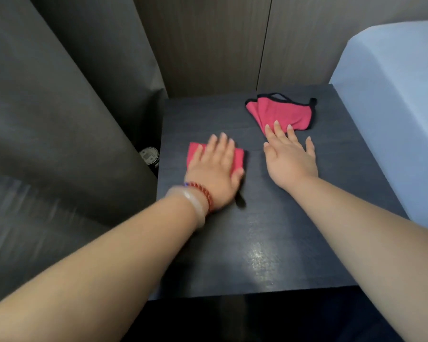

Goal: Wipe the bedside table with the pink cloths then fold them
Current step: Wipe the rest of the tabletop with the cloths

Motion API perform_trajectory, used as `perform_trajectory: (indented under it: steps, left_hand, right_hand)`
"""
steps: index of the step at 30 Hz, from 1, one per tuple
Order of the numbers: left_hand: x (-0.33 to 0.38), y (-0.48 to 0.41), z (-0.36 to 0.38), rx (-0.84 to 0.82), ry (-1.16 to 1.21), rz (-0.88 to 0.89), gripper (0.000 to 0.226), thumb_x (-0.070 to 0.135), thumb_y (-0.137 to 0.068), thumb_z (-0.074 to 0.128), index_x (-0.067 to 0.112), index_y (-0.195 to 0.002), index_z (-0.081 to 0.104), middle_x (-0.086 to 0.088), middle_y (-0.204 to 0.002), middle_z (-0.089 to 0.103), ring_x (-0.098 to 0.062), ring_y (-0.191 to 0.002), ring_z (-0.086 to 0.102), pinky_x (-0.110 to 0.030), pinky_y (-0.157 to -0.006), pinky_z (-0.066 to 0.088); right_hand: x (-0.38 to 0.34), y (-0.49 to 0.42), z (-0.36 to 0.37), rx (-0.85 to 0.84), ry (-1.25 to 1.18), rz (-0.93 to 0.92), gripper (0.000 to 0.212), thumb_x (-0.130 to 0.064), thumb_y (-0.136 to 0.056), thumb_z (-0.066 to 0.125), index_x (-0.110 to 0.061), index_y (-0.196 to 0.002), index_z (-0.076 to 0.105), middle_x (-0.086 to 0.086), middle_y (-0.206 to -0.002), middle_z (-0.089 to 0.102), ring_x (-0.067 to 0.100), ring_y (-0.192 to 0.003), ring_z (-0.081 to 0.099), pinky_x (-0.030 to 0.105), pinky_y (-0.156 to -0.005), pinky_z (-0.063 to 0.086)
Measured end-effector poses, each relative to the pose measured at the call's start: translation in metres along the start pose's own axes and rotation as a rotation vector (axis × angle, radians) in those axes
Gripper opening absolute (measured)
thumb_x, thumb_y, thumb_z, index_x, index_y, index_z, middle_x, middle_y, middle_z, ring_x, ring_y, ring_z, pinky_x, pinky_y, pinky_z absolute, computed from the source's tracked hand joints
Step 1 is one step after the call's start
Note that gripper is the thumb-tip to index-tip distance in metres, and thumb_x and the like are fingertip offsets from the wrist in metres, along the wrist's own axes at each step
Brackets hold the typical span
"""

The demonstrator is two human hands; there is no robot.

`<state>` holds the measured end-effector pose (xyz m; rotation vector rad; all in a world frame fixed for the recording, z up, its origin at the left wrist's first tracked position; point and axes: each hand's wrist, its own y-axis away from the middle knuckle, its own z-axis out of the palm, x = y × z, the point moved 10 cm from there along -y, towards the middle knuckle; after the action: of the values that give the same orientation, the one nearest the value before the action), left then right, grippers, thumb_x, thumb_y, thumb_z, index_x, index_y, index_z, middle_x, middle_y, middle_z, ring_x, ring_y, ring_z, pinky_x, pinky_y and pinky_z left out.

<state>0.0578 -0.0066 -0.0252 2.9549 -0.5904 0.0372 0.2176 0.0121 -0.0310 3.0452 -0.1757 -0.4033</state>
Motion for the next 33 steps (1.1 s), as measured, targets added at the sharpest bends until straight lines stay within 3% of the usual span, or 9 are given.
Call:
perform_trajectory:
  steps: [3, 8, 10, 12, 15, 18, 23, 29, 33]
  left_hand:
    - [0.021, 0.022, 0.001, -0.012, -0.019, 0.202, 0.075, 0.058, -0.090, 0.008, 0.020, -0.154, 0.006, -0.002, -0.162, 0.001, -0.021, -0.149, -0.001, -0.042, -0.119, 0.004]
    - [-0.027, -0.053, -0.004, -0.105, 0.022, -0.118, 0.068, 0.054, -0.098, 0.017, 0.022, -0.154, -0.003, -0.001, -0.162, -0.011, -0.021, -0.148, -0.010, -0.045, -0.119, 0.000]
    - [-0.015, -0.051, -0.002, -0.086, 0.013, -0.130, 0.068, 0.053, -0.098, 0.016, 0.020, -0.154, -0.003, -0.002, -0.162, -0.011, -0.023, -0.148, -0.010, -0.046, -0.119, 0.000]
    - [0.018, -0.021, 0.002, -0.039, 0.011, -0.008, 0.068, 0.052, -0.098, 0.018, 0.018, -0.154, 0.000, -0.004, -0.162, -0.006, -0.023, -0.148, -0.007, -0.045, -0.119, 0.002]
    - [0.078, 0.064, 0.003, 0.063, 0.004, 0.311, 0.070, 0.052, -0.095, 0.024, 0.014, -0.153, 0.017, -0.008, -0.161, 0.013, -0.026, -0.148, 0.010, -0.047, -0.119, 0.011]
    - [0.078, 0.087, 0.013, 0.003, -0.019, 0.491, 0.070, 0.054, -0.094, 0.027, 0.015, -0.151, 0.027, -0.008, -0.159, 0.022, -0.027, -0.146, 0.020, -0.046, -0.117, 0.016]
    - [0.032, 0.036, 0.005, -0.030, -0.051, 0.228, 0.079, 0.060, -0.085, 0.002, 0.021, -0.154, 0.008, -0.002, -0.162, 0.004, -0.023, -0.149, 0.002, -0.044, -0.119, 0.006]
    - [0.121, 0.121, 0.018, 0.061, 0.016, 0.530, 0.068, 0.051, -0.095, 0.029, 0.015, -0.152, 0.024, -0.007, -0.160, 0.019, -0.028, -0.147, 0.014, -0.049, -0.117, 0.014]
    - [0.131, 0.136, 0.019, 0.065, 0.032, 0.534, 0.068, 0.052, -0.095, 0.035, 0.017, -0.152, 0.026, -0.005, -0.160, 0.020, -0.025, -0.147, 0.015, -0.048, -0.117, 0.016]
  right_hand:
    - [0.000, -0.001, -0.002, -0.003, -0.019, -0.012, 0.052, -0.036, -0.100, 0.014, -0.038, -0.151, 0.009, -0.016, -0.159, 0.000, 0.009, -0.147, -0.002, 0.047, -0.118, -0.005]
    - [0.000, 0.000, -0.004, -0.054, -0.006, -0.137, 0.053, -0.029, -0.100, 0.025, -0.035, -0.151, 0.011, -0.010, -0.161, 0.002, 0.013, -0.148, 0.001, 0.043, -0.119, 0.001]
    - [0.003, 0.003, -0.006, -0.052, 0.012, -0.221, 0.053, -0.028, -0.101, 0.028, -0.034, -0.151, 0.014, -0.007, -0.161, 0.004, 0.014, -0.148, 0.004, 0.041, -0.120, 0.005]
    - [0.004, 0.005, -0.008, -0.036, 0.029, -0.265, 0.052, -0.029, -0.101, 0.029, -0.033, -0.151, 0.016, -0.005, -0.161, 0.006, 0.016, -0.148, 0.006, 0.041, -0.119, 0.008]
    - [0.002, 0.004, -0.008, -0.024, 0.046, -0.270, 0.052, -0.028, -0.101, 0.029, -0.031, -0.151, 0.017, -0.004, -0.161, 0.008, 0.017, -0.148, 0.008, 0.043, -0.119, 0.009]
    - [0.002, 0.004, -0.008, -0.017, 0.042, -0.266, 0.052, -0.028, -0.101, 0.029, -0.032, -0.151, 0.017, -0.005, -0.161, 0.008, 0.016, -0.148, 0.007, 0.042, -0.119, 0.008]
    - [0.002, 0.002, -0.008, -0.034, 0.054, -0.259, 0.052, -0.029, -0.101, 0.027, -0.032, -0.151, 0.015, -0.005, -0.161, 0.006, 0.017, -0.148, 0.006, 0.042, -0.119, 0.007]
    - [0.000, 0.002, -0.007, -0.037, 0.068, -0.247, 0.052, -0.029, -0.101, 0.028, -0.032, -0.151, 0.015, -0.005, -0.161, 0.006, 0.017, -0.148, 0.007, 0.042, -0.118, 0.007]
    - [0.000, 0.003, -0.008, -0.042, 0.069, -0.252, 0.052, -0.029, -0.101, 0.027, -0.031, -0.152, 0.014, -0.005, -0.161, 0.005, 0.016, -0.148, 0.005, 0.042, -0.118, 0.006]
